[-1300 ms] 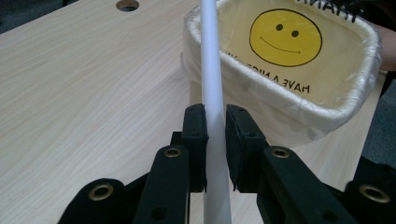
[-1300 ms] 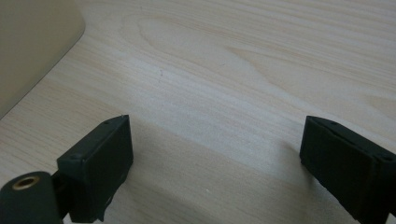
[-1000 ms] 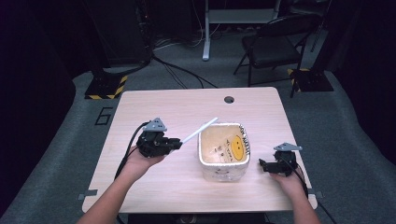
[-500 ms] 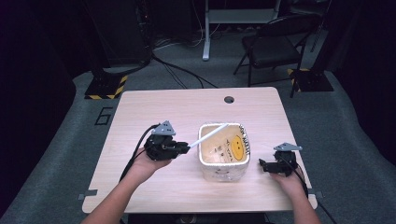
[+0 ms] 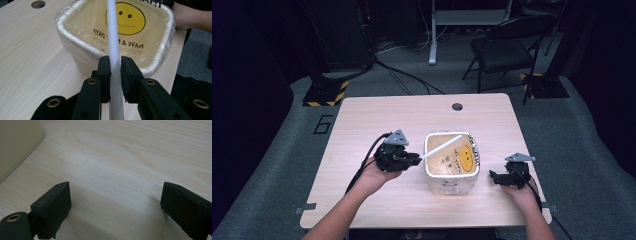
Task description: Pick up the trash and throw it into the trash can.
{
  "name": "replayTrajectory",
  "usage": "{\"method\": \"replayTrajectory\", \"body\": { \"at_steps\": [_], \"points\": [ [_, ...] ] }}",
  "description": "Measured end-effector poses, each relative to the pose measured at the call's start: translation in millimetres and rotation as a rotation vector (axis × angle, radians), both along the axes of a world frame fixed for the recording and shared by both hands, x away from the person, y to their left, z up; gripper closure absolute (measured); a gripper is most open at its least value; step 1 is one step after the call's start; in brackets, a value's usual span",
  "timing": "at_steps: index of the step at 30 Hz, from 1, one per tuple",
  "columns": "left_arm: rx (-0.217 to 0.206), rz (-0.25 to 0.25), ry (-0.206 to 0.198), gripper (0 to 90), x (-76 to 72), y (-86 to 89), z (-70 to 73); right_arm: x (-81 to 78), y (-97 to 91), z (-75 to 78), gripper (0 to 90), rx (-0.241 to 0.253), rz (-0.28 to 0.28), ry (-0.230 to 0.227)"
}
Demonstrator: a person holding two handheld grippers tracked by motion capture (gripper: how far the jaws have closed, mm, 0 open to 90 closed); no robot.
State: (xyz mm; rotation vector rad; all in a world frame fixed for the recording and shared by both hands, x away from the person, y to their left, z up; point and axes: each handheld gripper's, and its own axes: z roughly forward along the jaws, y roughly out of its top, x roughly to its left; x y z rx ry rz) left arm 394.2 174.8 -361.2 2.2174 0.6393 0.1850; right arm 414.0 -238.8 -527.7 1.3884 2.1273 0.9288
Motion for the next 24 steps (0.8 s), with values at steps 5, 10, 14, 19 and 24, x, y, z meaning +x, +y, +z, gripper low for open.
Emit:
{"method": "replayTrajectory", "body": {
  "at_steps": [5, 10, 14, 19, 24],
  "points": [
    [-0.002, 0.002, -0.001, 77.9, 0.3, 1.2, 0.6, 0.0, 0.0, 0.0, 8.9, 0.000, 0.000, -0.001],
    [-0.039, 0.010, -0.012, 69.8, -0.6, 2.5, 2.8, 0.0, 0.0, 0.0, 8.9, -0.001, 0.000, 0.000],
    [-0.073, 0.015, -0.022, 56.9, -1.5, 3.0, 4.6, 0.0, 0.0, 0.0, 8.8, 0.000, 0.000, -0.001],
    [-0.074, 0.019, -0.030, 49.1, -1.5, 3.2, 3.3, 0.0, 0.0, 0.0, 8.9, -0.001, 0.000, 0.000],
    [-0.067, 0.029, -0.021, 47.8, 0.4, 4.8, -3.8, 0.0, 0.0, 0.0, 8.9, -0.001, 0.000, -0.001]
  ]
}}
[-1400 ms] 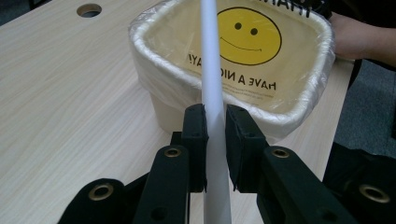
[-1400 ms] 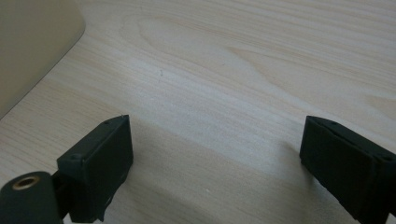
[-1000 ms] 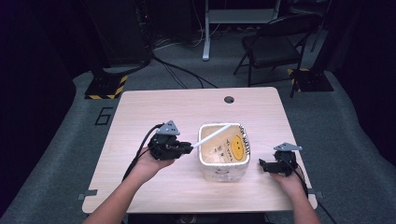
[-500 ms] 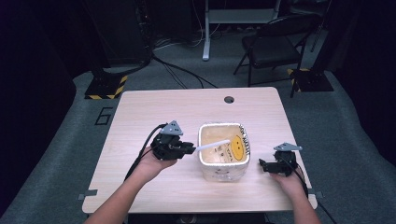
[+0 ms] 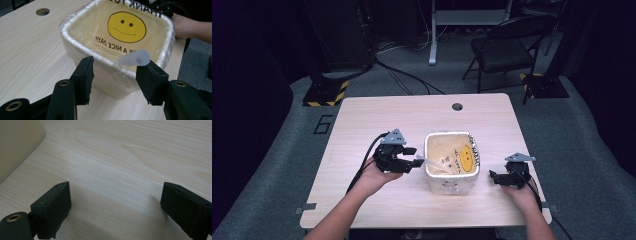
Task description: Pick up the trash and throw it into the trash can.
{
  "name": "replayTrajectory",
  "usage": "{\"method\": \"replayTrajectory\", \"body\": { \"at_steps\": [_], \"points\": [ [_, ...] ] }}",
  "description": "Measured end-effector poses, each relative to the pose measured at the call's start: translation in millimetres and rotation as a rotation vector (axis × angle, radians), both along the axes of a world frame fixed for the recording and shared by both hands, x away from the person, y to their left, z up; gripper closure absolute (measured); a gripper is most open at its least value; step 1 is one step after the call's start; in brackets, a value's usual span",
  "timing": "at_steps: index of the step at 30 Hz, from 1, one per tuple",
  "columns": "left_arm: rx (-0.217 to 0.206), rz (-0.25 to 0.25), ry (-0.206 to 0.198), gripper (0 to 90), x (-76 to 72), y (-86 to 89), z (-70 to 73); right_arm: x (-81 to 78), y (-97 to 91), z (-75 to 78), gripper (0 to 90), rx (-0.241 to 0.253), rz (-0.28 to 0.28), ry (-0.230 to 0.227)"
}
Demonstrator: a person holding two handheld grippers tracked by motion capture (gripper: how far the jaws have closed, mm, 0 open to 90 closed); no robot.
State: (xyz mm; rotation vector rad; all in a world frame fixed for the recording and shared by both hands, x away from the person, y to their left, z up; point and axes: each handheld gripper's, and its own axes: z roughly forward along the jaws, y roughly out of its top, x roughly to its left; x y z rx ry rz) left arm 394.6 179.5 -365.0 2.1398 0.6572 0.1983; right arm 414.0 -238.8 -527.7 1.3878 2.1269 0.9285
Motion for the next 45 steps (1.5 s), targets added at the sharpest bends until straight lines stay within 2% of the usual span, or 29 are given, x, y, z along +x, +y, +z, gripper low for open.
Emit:
{"method": "replayTrajectory", "body": {
  "at_steps": [9, 19, 33, 45],
  "points": [
    [0.004, 0.029, 0.000, 47.9, 2.3, 11.5, -5.6, 0.0, 0.0, 0.0, 8.8, 0.000, 0.000, 0.000],
    [-0.004, 0.083, 0.010, 48.1, 5.7, 29.8, -12.4, 0.0, 0.0, 0.0, 8.8, 0.000, 0.000, 0.000],
    [0.004, 0.172, -0.017, 46.1, 13.9, 53.5, -25.9, 0.0, 0.0, 0.0, 8.8, 0.000, 0.000, 0.000],
    [0.016, 0.242, -0.022, 46.1, 22.1, 74.4, -41.0, 0.0, 0.0, 0.0, 8.8, 0.000, 0.000, 0.000]
  ]
}}
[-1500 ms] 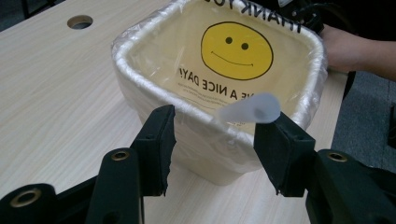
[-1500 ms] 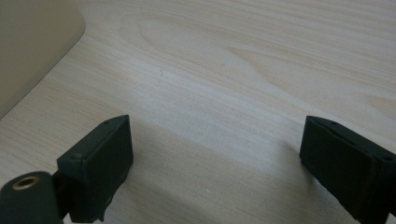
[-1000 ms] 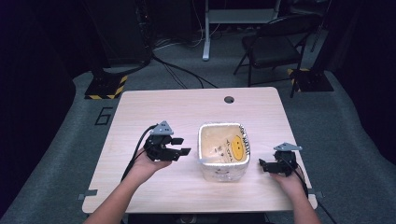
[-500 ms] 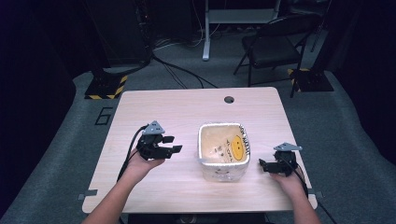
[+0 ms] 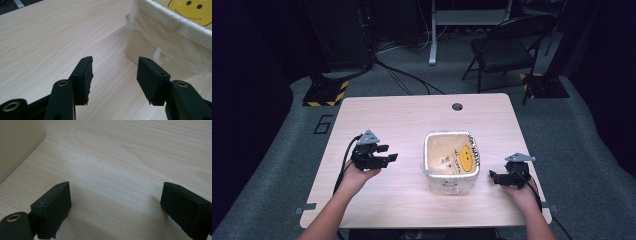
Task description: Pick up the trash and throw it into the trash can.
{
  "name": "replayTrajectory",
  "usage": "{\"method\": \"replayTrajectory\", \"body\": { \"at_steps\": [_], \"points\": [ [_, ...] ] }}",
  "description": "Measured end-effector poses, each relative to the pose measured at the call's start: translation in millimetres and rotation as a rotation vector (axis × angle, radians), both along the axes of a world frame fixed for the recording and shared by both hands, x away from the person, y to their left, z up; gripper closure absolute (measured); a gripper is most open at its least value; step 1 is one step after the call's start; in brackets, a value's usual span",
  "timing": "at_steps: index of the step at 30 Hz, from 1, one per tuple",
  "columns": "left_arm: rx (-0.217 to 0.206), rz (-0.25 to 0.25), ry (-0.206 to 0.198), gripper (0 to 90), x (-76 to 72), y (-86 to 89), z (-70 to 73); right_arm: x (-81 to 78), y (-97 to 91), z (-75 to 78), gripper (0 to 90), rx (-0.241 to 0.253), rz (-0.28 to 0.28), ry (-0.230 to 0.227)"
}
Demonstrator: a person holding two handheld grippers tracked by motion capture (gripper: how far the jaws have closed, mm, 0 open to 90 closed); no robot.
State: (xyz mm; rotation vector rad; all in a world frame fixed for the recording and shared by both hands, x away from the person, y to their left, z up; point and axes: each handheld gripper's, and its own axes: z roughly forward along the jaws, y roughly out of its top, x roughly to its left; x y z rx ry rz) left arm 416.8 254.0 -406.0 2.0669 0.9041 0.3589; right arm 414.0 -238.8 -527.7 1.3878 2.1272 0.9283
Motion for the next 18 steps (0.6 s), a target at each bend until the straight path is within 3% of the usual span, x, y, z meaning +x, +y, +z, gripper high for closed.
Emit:
{"method": "replayTrajectory", "body": {
  "at_steps": [18],
  "points": [
    [0.007, 0.078, 0.001, 45.6, 4.5, 23.8, -19.0, 0.0, 0.0, 0.0, 8.9, 0.000, 0.000, 0.000]
  ]
}}
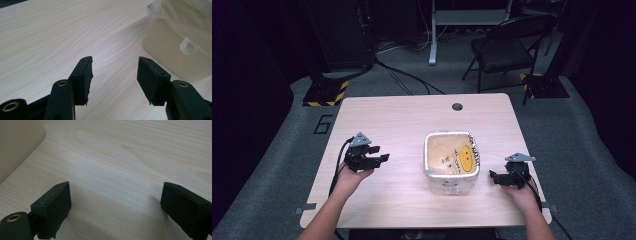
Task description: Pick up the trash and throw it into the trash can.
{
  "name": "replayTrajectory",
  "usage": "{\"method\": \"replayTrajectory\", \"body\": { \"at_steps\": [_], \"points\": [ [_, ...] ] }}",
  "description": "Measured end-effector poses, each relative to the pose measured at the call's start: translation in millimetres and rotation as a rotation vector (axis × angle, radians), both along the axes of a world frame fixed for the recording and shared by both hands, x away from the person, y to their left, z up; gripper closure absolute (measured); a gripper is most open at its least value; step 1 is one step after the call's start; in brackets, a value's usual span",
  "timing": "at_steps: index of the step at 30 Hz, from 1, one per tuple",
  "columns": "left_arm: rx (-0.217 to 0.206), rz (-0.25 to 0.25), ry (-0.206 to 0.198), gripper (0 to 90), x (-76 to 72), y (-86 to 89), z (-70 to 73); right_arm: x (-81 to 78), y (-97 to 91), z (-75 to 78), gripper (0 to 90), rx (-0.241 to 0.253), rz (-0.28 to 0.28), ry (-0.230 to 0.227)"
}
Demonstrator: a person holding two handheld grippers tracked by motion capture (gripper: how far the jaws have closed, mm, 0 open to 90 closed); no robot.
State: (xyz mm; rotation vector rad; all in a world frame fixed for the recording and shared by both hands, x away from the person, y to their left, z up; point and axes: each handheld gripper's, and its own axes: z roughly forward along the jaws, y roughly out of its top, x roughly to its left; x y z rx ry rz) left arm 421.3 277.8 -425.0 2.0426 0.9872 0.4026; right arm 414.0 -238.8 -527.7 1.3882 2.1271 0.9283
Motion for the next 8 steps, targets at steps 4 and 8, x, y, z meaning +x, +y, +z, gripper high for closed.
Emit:
{"method": "replayTrajectory", "body": {
  "at_steps": [4, 8],
  "points": [
    [0.003, 0.009, 0.003, 45.1, 0.4, 2.5, -4.0, 0.0, 0.0, 0.0, 8.9, 0.000, 0.000, 0.000],
    [0.013, 0.020, 0.010, 44.6, 1.3, 5.5, -7.5, 0.0, 0.0, 0.0, 8.9, 0.000, 0.000, 0.000]
  ]
}}
